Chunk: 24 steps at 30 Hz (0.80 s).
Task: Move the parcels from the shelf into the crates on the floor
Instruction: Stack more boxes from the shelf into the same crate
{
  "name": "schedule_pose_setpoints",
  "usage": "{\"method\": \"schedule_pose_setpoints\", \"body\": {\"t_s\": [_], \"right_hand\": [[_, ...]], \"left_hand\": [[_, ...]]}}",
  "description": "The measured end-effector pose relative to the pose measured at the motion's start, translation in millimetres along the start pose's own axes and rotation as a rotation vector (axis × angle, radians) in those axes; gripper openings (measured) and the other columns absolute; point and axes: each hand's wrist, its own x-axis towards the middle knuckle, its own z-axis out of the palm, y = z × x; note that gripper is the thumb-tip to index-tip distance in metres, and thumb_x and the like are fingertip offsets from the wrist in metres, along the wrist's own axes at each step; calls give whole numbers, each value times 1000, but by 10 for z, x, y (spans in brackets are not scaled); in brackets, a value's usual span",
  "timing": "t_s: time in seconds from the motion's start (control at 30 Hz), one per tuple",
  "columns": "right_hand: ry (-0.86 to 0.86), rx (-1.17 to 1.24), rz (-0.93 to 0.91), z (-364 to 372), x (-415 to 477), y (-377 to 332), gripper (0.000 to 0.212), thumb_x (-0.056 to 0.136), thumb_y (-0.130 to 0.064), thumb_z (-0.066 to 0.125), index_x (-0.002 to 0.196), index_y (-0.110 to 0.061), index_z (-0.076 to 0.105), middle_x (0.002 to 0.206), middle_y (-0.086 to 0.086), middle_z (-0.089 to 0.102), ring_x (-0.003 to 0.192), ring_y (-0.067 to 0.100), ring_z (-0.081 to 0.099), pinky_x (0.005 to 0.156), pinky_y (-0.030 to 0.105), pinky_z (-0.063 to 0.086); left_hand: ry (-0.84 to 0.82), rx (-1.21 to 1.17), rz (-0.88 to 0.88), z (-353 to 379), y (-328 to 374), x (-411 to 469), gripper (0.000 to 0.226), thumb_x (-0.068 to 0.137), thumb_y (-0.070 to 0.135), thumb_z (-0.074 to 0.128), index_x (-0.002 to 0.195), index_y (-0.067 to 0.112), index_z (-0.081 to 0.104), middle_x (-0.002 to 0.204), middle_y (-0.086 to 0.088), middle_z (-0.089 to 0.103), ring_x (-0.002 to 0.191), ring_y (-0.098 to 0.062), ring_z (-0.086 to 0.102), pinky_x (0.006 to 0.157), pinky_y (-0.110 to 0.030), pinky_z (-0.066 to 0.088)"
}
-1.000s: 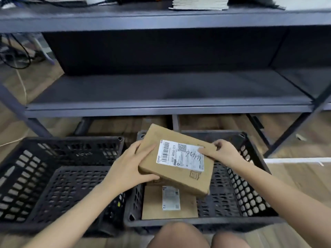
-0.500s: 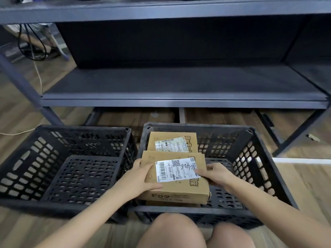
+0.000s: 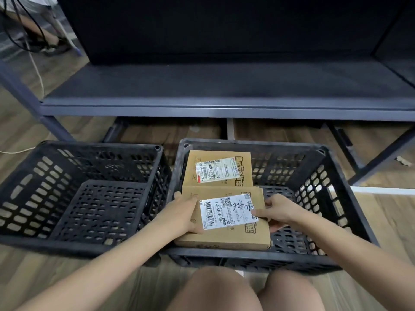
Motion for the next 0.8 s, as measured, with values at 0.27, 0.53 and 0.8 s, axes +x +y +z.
{"method": "schedule_pose_setpoints", "body": {"t_s": [0.27, 0.53, 0.8], "right_hand": [[-27, -38, 91, 350, 308, 216, 28, 87, -16, 65, 110, -1, 55, 110, 15, 66, 97, 29, 67, 78, 45, 58], [-57, -192, 150, 516, 558, 337, 39, 87, -20, 66, 115, 3, 53, 112, 16, 65, 90, 29, 68, 56, 28, 57], [-119, -688, 43, 530, 771, 392, 55, 89, -44, 58, 125, -3, 51, 130, 12, 56, 118, 26, 55, 94, 32, 45]], "left_hand": [[-62, 122, -111, 314, 79, 276, 78, 77, 27, 76, 137, 9, 29, 130, -19, 31, 107, -34, 58, 88, -37, 49], [-160, 171, -234, 608, 70, 665, 89, 76, 16, 77, 142, 6, 19, 140, -26, 19, 113, -36, 56, 91, -38, 47], [-191, 208, -261, 838, -19, 915, 79, 86, 7, 62, 146, 7, 12, 139, -28, 20, 118, -37, 50, 95, -40, 45]]}}
